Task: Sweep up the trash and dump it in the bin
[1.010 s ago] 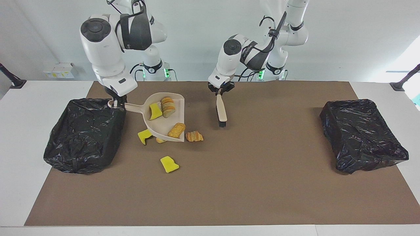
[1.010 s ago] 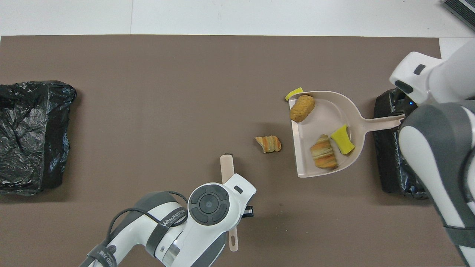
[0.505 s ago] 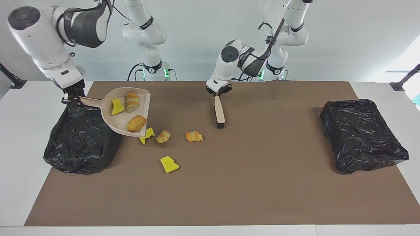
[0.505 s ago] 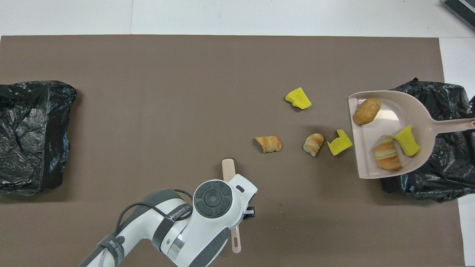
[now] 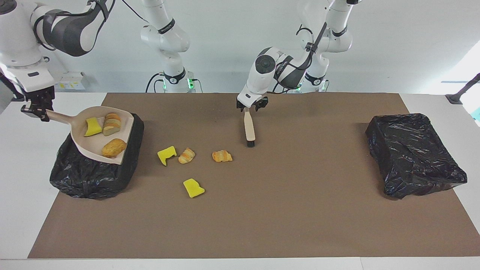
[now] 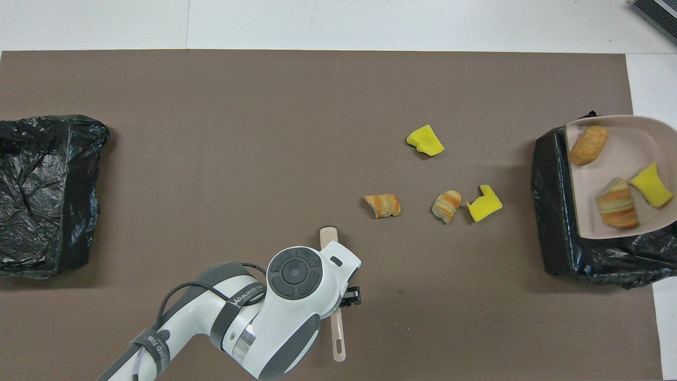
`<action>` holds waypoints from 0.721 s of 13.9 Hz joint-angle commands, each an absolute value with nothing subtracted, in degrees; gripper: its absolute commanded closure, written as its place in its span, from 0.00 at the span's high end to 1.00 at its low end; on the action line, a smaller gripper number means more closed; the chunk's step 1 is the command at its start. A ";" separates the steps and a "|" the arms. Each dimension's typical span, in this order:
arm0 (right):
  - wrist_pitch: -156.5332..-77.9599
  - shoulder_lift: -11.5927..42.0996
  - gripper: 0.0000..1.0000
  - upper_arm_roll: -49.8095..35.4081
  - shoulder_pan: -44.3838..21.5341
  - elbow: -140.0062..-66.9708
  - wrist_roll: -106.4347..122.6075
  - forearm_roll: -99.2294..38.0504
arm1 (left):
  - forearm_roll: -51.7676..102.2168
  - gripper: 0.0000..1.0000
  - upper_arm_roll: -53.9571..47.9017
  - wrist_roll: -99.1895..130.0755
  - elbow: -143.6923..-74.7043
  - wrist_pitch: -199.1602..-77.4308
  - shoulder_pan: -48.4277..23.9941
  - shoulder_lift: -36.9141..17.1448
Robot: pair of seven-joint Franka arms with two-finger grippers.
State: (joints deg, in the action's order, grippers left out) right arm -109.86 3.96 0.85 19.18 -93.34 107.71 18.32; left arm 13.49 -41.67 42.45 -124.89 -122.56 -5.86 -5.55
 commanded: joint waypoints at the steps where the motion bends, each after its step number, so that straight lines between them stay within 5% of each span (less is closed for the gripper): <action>1: -116.09 2.46 0.00 0.44 21.27 -98.16 104.70 26.15 | 12.84 1.00 -37.30 41.31 -120.34 -116.82 -4.83 -4.75; 10: -107.15 1.32 0.00 -0.09 13.11 -99.93 96.70 52.79 | 7.56 1.00 -25.49 24.99 -115.22 -112.25 1.57 -1.51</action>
